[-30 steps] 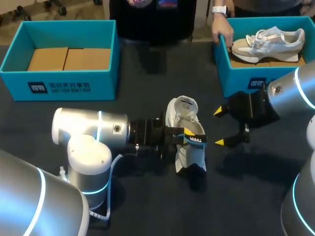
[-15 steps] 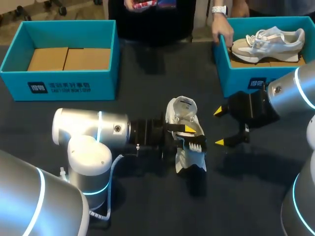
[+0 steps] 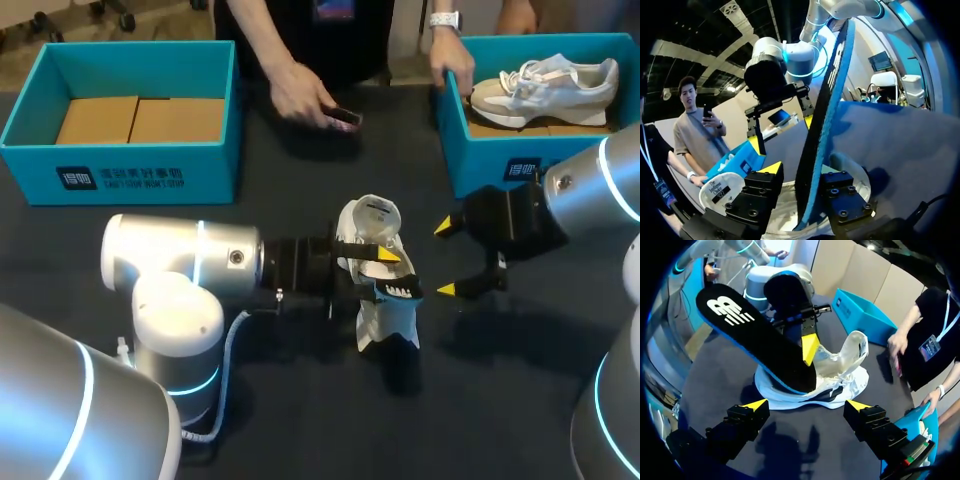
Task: Take the shoe out of the shoebox, open the shoe tongue, remove and reinsert the insole, then place the shoe into the shoebox
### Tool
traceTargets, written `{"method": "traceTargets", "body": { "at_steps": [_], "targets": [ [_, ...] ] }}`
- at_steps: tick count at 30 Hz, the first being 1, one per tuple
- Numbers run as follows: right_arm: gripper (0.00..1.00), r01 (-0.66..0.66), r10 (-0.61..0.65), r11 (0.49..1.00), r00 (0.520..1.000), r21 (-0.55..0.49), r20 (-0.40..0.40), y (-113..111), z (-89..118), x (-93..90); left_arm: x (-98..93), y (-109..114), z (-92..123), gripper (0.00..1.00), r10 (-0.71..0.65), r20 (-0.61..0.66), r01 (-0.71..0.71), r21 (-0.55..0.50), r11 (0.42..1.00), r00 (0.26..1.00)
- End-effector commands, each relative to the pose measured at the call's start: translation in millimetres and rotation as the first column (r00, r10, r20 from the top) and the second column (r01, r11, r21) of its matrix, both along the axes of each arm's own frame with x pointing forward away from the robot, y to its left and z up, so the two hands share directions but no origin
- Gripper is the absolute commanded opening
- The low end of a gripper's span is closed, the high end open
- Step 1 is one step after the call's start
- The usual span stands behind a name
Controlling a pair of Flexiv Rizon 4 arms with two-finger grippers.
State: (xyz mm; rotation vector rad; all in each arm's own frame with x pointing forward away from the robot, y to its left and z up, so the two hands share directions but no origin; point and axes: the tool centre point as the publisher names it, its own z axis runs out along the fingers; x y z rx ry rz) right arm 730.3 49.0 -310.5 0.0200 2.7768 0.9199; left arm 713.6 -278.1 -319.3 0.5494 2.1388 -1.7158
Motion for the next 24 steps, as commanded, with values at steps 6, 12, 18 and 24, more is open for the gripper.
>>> {"method": "traceTargets", "body": {
  "at_steps": [6,12,18,24],
  "targets": [
    [1.0,0.001,-0.001,1.0,1.0,-0.001,0.002,-0.1,0.1,-1.3,-9.7,10.5,11.7,0.42,-0.004,-0.034,0.006,0.053,0.999,0.999],
    [1.0,0.001,-0.001,1.0,1.0,-0.001,0.002,-0.1,0.1,-1.3,-12.6,15.0,7.5,0.29,0.003,-0.052,0.001,0.073,0.997,0.999],
    [1.0,0.001,-0.001,1.0,1.0,-0.001,0.002,-0.1,0.1,-1.3,-11.3,16.1,2.1,0.0,0.006,-0.059,-0.001,0.078,0.997,0.998],
    [1.0,0.001,-0.001,1.0,1.0,-0.001,0.002,-0.1,0.1,-1.3,-10.2,17.1,-9.4,0.0,0.011,-0.068,-0.006,0.082,0.997,0.998]
  ]
}}
